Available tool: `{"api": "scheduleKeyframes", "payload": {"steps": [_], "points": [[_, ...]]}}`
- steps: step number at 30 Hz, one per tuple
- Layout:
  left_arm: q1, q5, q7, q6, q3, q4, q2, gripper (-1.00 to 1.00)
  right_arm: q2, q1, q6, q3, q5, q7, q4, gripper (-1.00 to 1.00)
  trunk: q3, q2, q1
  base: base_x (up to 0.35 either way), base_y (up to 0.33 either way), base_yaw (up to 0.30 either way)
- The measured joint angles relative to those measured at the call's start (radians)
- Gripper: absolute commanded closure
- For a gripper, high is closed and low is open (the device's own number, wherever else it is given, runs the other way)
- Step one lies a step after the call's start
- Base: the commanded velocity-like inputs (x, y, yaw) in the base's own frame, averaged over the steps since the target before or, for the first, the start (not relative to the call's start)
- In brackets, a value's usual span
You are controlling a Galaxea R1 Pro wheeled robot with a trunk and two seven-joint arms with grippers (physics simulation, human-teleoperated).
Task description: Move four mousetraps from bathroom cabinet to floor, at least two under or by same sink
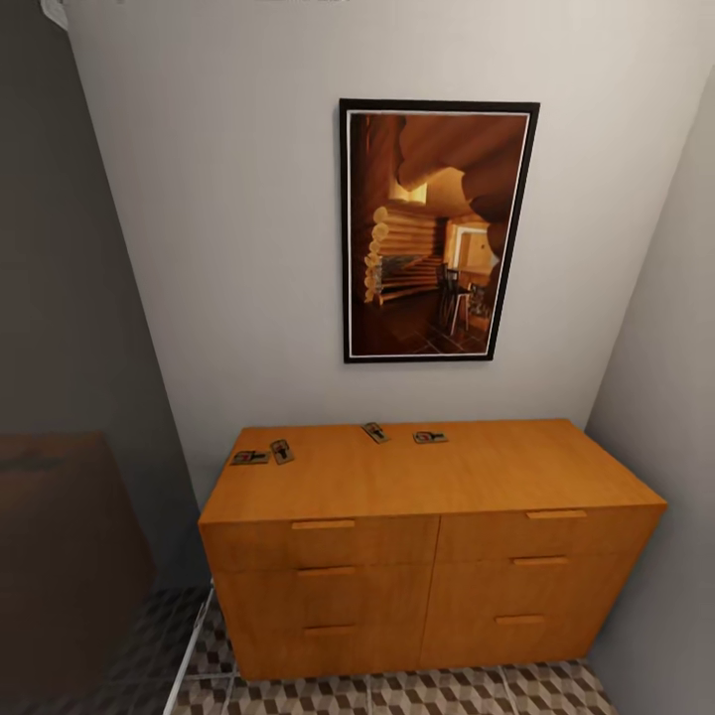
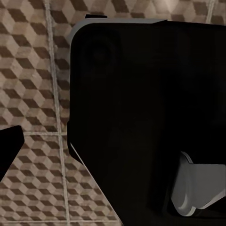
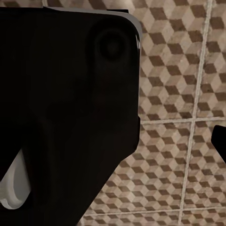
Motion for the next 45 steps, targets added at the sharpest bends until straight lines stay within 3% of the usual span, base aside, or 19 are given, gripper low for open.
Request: {"api": "scheduleKeyframes", "payload": {"steps": [23,33,45], "points": [[0.0,0.003,-0.001,0.0,0.0,0.0,0.001,-1.0,0.001,0.0,-0.001,0.002,-0.001,0.0,0.0,-1.0,0.072,0.161,-0.088,0.0,0.0,0.0],[0.0,0.056,-0.003,0.0,-0.001,0.0,0.001,-1.0,0.001,0.0,-0.001,0.003,0.002,0.0,0.0,-1.0,0.104,0.231,-0.127,0.0,0.0,0.0],[0.0,0.074,-0.004,0.0,-0.001,0.0,0.001,-1.0,0.001,0.0,-0.001,0.006,0.006,0.0,0.0,-1.0,0.141,0.316,-0.173,0.0,0.0,0.0]]}}
